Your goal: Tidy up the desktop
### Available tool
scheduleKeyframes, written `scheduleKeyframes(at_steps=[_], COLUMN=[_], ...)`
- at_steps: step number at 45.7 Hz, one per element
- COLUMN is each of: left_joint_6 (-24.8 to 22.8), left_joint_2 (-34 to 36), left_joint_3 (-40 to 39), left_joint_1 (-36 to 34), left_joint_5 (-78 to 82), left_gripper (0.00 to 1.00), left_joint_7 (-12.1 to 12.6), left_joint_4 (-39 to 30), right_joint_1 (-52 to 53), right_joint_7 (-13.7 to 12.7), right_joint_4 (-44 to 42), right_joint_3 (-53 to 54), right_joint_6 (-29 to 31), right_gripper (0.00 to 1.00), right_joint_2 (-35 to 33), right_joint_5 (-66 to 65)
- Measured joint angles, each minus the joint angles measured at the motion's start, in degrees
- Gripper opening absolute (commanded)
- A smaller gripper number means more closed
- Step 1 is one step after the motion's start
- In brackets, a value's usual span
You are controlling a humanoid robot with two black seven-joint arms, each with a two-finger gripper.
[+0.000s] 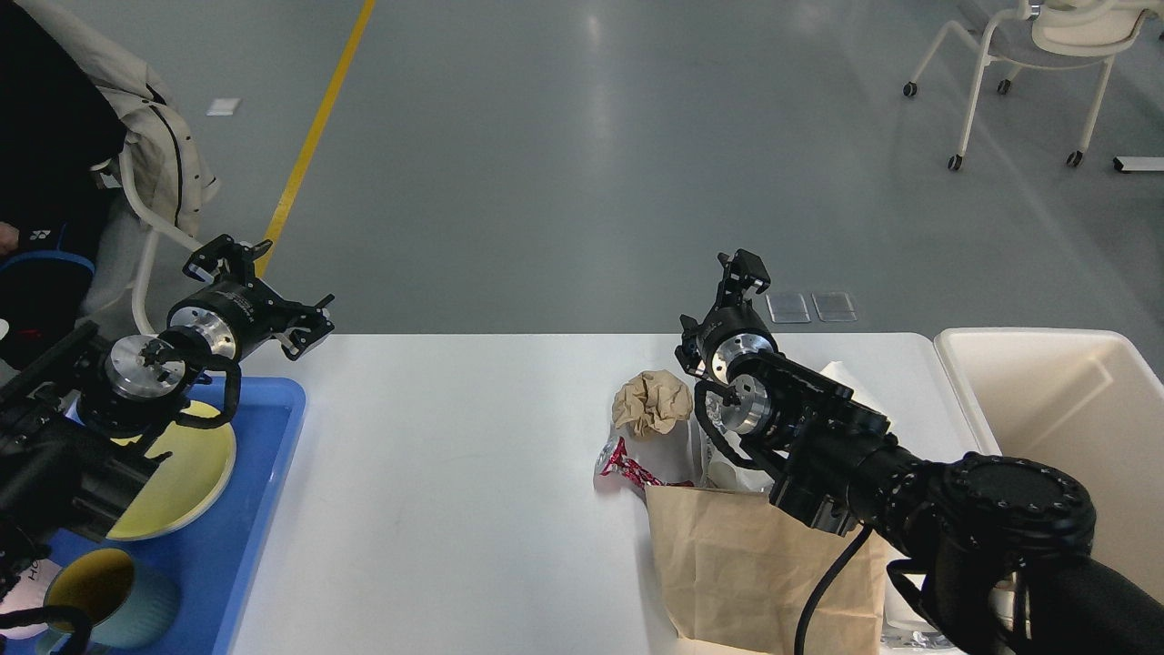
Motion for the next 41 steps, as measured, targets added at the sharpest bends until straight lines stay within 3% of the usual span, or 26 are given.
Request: scheduleKeyframes(at_steps=[5,12,22,33,41], left_joint_6=[-0.39,-3.88,-13.35,-25.09,-28.68], left_joint_2=[-4.34,-5.83,-6.23,-6.53,-6.64], left_joint_3=[-8.41,-10.35,-10.43,-10.43,-10.43], left_joint_1=[2.77,3.85,4.09,8.4,9.9], left_joint_5=[0.26,0.51,0.57,0.7,0.69], left_gripper=[0.97,0.97,0.97,0.97,0.97], left_joint_7=[-3.37,-3.74,-4.02,-5.56,-7.15], left_joint_4=[0.31,2.4,7.17,7.86,7.87], right_joint_1=[0.0,0.0,0.0,-0.01,-0.03], right_joint_7=[0.0,0.0,0.0,0.0,0.0], right_joint_4=[-0.02,-0.02,0.01,-0.01,-0.03], right_joint_3=[0.0,0.0,0.0,0.0,0.0], right_joint_6=[0.0,0.0,0.0,0.0,0.0], right_gripper=[1.0,1.0,1.0,1.0,1.0], right_joint_2=[0.0,0.0,0.0,0.0,0.0], right_joint_5=[0.0,0.0,0.0,0.0,0.0])
